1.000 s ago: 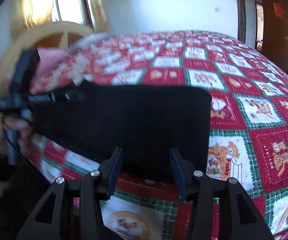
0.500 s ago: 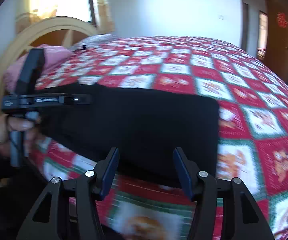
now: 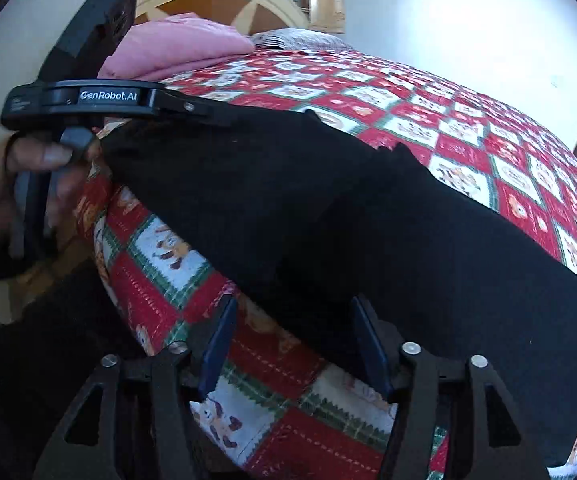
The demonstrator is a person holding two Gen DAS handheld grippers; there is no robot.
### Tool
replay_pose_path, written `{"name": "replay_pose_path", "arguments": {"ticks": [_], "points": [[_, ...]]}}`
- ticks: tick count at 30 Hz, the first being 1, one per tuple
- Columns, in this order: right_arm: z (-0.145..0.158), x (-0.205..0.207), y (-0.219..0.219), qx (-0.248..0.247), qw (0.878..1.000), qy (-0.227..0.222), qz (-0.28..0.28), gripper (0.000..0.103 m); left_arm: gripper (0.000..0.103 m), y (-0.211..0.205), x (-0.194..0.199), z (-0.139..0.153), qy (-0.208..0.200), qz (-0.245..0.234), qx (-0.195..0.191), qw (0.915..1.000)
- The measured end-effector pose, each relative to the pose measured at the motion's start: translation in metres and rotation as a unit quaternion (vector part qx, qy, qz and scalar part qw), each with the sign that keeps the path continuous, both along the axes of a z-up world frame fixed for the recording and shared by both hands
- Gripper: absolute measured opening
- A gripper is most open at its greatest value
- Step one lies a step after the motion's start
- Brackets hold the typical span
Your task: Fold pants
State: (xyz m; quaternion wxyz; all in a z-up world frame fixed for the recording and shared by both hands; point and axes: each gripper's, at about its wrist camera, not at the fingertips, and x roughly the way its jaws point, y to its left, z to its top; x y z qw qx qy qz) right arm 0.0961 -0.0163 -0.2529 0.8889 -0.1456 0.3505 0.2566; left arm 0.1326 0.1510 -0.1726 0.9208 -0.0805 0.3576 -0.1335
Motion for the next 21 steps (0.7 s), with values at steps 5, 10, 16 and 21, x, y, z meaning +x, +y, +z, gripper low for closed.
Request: {"name": "replay_pose_path", "arguments": {"ticks": [5, 10, 16, 21], "points": [[0.011, 0.012, -0.001, 0.037, 0.999, -0.017, -0.028, 0.062, 0.068, 0.068, -0.010, -0.003, -0.007, 0.084, 0.014, 0.9963], [-0.003, 0.017, 0.011, -0.001, 0.999, -0.014, -0.029, 0.062, 0.068, 0.107, -0.012, -0.017, 0.000, 0.139, 0.006, 0.9902], [0.006, 0.009, 0.004, 0.041, 0.999, -0.030, -0.017, 0.062, 0.068, 0.125, 0.002, -0.041, 0.017, 0.148, -0.020, 0.9886], [0.003, 0.015, -0.009, 0.061, 0.997, -0.020, -0.043, 0.062, 0.067, 0.125, 0.007, -0.045, 0.014, 0.137, -0.014, 0.9904]]}}
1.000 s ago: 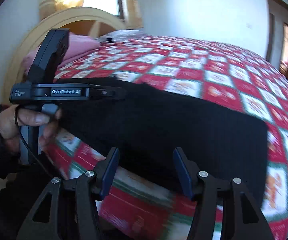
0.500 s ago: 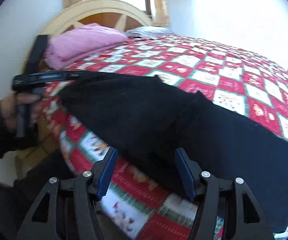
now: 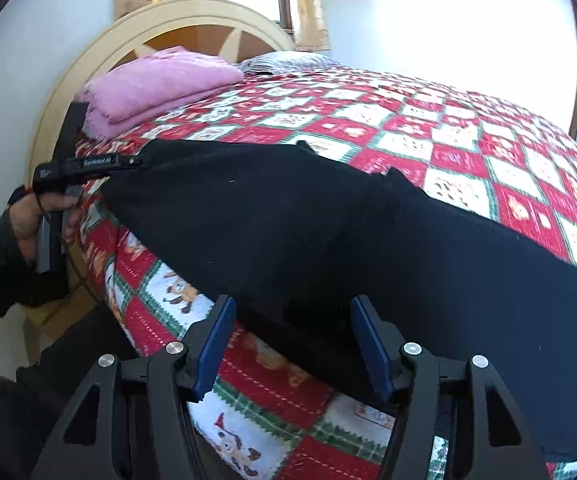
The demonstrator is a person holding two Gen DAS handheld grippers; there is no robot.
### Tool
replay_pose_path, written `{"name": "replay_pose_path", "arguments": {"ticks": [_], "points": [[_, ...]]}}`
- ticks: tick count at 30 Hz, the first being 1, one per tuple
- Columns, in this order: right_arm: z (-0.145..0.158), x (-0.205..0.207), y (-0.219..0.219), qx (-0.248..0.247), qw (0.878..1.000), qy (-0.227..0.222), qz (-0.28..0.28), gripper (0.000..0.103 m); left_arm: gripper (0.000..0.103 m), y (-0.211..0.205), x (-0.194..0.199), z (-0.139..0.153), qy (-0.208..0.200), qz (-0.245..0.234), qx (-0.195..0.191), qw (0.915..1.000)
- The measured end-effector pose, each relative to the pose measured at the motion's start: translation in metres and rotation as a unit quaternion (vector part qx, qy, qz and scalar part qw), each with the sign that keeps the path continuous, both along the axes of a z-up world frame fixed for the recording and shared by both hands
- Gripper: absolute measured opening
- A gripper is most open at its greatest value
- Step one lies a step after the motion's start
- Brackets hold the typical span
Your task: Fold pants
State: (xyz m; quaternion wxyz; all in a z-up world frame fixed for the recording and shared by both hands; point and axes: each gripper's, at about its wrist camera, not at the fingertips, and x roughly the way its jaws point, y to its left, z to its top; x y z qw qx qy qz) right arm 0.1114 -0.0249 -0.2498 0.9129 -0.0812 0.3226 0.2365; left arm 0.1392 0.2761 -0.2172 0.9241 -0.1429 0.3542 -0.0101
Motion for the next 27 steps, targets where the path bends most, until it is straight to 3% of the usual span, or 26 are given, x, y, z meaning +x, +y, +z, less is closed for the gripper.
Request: {"name": "replay_pose_path", "arguments": {"ticks": [1, 3, 6, 8, 11, 14, 16, 18, 19, 25, 27], "points": [[0.001, -0.003, -0.001, 0.002, 1.000, -0.002, -0.002, 0.062, 0.066, 0.000, 0.000, 0.001, 0.002, -0.001, 0.001, 1.0000], [0.004, -0.005, -0.003, 0.006, 1.000, -0.011, -0.006, 0.062, 0.053, -0.004, -0.002, 0.005, 0.003, -0.009, 0.000, 1.0000], [0.010, -0.007, -0.006, 0.016, 1.000, -0.023, -0.009, 0.062, 0.047, -0.006, -0.006, 0.009, -0.004, -0.006, 0.011, 0.9999], [0.010, -0.005, -0.006, 0.014, 1.000, -0.021, -0.011, 0.062, 0.049, -0.002, -0.003, 0.006, -0.003, -0.006, 0.005, 1.0000], [0.005, -0.001, -0.006, 0.007, 1.000, -0.015, -0.015, 0.062, 0.061, 0.005, 0.003, -0.001, -0.007, -0.005, -0.015, 0.9998], [0.004, -0.002, -0.006, 0.005, 1.000, -0.014, -0.017, 0.062, 0.064, -0.002, 0.009, -0.002, -0.005, -0.016, 0.000, 0.9999], [0.005, -0.002, -0.006, 0.006, 1.000, -0.017, -0.018, 0.062, 0.055, -0.004, 0.010, 0.001, -0.002, -0.025, 0.004, 0.9997], [0.008, -0.003, -0.008, 0.009, 1.000, -0.021, -0.021, 0.062, 0.032, -0.001, 0.004, 0.008, -0.009, -0.024, -0.003, 0.9997], [0.010, -0.004, -0.009, 0.010, 0.999, -0.024, -0.023, 0.062, 0.028, 0.001, 0.001, 0.012, -0.016, -0.024, -0.007, 0.9996], [0.021, 0.000, -0.022, 0.008, 0.998, -0.022, -0.060, 0.062, 0.019, 0.008, -0.013, 0.033, -0.033, -0.021, -0.067, 0.9970], [0.025, 0.001, -0.029, 0.012, 0.997, -0.018, -0.080, 0.062, 0.019, 0.003, -0.015, 0.043, -0.036, -0.019, -0.063, 0.9972]]}}
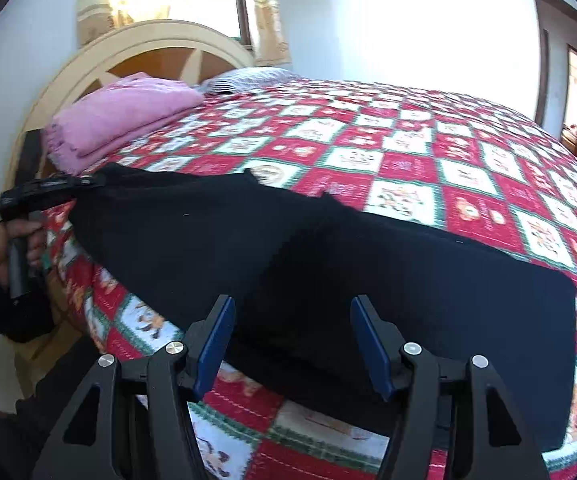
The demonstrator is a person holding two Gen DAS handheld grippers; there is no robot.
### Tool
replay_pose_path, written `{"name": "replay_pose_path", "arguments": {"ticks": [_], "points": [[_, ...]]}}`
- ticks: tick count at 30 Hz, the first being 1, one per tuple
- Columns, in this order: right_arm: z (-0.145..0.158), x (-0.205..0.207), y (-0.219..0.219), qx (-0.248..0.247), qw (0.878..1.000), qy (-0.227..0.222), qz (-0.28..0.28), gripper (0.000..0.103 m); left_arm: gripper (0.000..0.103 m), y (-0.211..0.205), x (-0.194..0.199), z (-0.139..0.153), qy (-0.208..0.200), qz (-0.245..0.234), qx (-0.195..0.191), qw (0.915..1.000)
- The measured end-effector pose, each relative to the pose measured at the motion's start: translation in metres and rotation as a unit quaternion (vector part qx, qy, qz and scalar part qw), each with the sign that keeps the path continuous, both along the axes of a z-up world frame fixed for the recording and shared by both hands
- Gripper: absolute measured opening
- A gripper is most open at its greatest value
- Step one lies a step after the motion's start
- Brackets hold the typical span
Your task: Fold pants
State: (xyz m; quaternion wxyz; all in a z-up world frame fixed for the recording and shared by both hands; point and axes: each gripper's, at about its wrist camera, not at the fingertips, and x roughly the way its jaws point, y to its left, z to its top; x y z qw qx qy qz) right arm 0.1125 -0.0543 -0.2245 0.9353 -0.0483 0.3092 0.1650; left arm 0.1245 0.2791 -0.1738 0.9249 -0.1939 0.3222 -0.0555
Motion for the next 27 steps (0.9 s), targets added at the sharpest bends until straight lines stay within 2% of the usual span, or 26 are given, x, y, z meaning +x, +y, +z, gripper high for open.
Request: {"name": "replay_pose_path", "arguments": {"ticks": [3, 7, 9, 11, 12, 13, 15, 20, 21, 24, 27], "points": [[0.003, 0.001, -0.010, 0.014, 1.000, 0.005, -0.016, 0.062, 0.019, -0.007, 0.004, 0.002, 0.004, -0.007, 0.011, 0.9999], [0.003, 0.004, -0.018, 0.025, 0.999, 0.012, -0.028, 0.062, 0.021, 0.000, 0.013, -0.017, 0.025, 0.011, 0.017, 0.9995], [0.002, 0.004, -0.019, 0.025, 0.999, 0.010, -0.031, 0.062, 0.035, 0.003, 0.015, -0.028, 0.035, 0.023, 0.020, 0.9989], [0.001, 0.005, -0.020, 0.024, 0.999, 0.011, -0.033, 0.062, 0.037, 0.005, 0.015, -0.038, 0.046, 0.021, 0.015, 0.9986], [0.001, 0.006, -0.020, 0.024, 0.999, 0.012, -0.034, 0.062, 0.037, 0.006, 0.014, -0.042, 0.038, 0.019, 0.012, 0.9990], [0.000, 0.007, -0.020, 0.023, 0.999, 0.014, -0.035, 0.062, 0.037, 0.006, 0.013, -0.042, 0.036, 0.013, 0.012, 0.9992], [-0.002, 0.008, -0.020, 0.020, 0.999, 0.016, -0.038, 0.062, 0.016, 0.007, 0.010, -0.037, 0.033, 0.004, 0.013, 0.9994], [0.003, 0.006, -0.023, 0.023, 0.999, 0.008, -0.044, 0.062, 0.015, -0.004, -0.002, -0.004, 0.009, -0.012, 0.034, 0.9993], [0.004, 0.005, -0.024, 0.024, 0.999, 0.006, -0.045, 0.062, 0.015, -0.007, -0.002, 0.000, 0.006, -0.019, 0.027, 0.9994], [0.009, 0.004, -0.028, 0.030, 0.998, 0.002, -0.051, 0.062, 0.015, -0.006, -0.003, 0.009, -0.001, -0.036, -0.038, 0.9986], [0.015, 0.002, -0.034, 0.028, 0.998, -0.001, -0.061, 0.062, 0.015, -0.011, -0.005, 0.020, -0.008, -0.040, -0.058, 0.9975]]}}
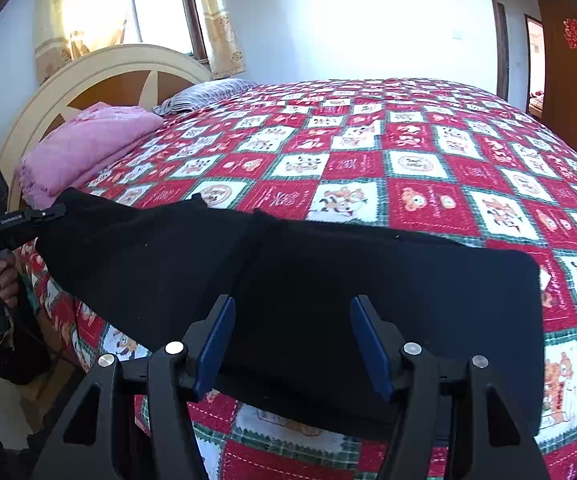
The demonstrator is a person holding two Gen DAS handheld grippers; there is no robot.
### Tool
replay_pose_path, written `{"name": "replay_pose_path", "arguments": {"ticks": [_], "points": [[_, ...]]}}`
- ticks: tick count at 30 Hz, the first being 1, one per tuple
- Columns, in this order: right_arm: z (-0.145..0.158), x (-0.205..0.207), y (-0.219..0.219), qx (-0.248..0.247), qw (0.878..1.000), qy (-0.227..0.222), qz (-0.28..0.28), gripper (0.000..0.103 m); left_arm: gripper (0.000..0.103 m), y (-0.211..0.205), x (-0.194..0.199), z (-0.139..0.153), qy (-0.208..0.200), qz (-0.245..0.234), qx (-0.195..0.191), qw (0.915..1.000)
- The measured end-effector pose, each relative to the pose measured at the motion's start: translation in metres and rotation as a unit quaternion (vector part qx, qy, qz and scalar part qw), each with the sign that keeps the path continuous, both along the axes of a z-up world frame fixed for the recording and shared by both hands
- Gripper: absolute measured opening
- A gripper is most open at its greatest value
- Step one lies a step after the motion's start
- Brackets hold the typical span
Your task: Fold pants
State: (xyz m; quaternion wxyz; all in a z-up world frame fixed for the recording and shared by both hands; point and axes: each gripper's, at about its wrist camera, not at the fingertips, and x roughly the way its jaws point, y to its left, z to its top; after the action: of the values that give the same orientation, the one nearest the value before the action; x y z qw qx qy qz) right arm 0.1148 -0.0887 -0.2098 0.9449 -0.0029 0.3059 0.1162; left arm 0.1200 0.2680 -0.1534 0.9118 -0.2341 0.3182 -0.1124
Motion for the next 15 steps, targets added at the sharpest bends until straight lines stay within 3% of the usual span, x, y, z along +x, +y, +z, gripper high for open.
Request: {"name": "replay_pose_path", "arguments": {"ticks": [7, 15], "points": [[0.017, -0.011, -0.031, -0.003, 1.000, -0.002, -0.030, 0.062, 0.015, -0.021, -0.002, 0.033, 0.002, -0.004, -0.114, 0.9934], [0.032, -0.027, -0.079, 0.010, 0.997, -0.020, -0.077, 0.062, 0.015, -0.100, 0.009, 0.079, -0.040, -0.068, -0.111, 0.9906]]}}
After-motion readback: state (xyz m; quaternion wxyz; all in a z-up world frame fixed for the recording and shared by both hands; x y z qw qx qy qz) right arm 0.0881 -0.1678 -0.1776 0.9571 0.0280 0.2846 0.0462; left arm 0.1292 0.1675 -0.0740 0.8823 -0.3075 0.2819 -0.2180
